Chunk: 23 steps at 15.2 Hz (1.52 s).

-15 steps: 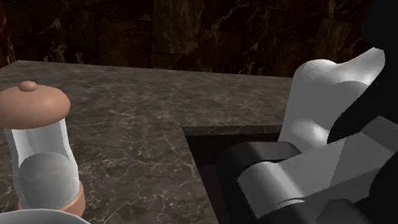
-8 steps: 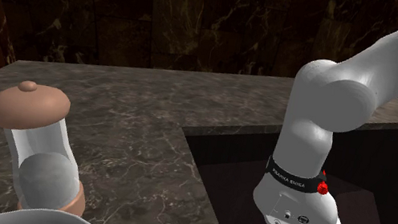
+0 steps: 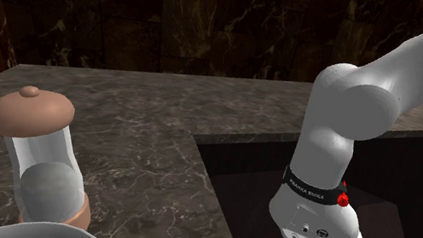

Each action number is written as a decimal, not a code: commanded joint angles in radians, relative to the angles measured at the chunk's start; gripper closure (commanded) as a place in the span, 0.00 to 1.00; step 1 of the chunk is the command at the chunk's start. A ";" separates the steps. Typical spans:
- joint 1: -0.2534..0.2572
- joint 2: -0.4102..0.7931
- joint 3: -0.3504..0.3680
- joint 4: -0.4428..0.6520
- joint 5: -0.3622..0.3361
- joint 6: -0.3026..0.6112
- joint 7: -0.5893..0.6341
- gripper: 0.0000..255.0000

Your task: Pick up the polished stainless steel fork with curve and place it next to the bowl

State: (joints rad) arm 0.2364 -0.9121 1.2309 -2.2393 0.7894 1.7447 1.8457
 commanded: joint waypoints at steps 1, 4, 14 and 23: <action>-0.002 -0.002 0.017 -0.015 0.013 0.019 -0.003 1.00; -0.008 -0.004 0.048 -0.037 0.034 0.051 -0.009 1.00; -0.041 -0.006 0.166 -0.097 0.111 0.157 -0.031 1.00; -0.050 -0.006 0.189 -0.105 0.126 0.176 -0.036 1.00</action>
State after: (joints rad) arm 0.1868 -0.9179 1.4199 -2.3443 0.9154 1.9203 1.8101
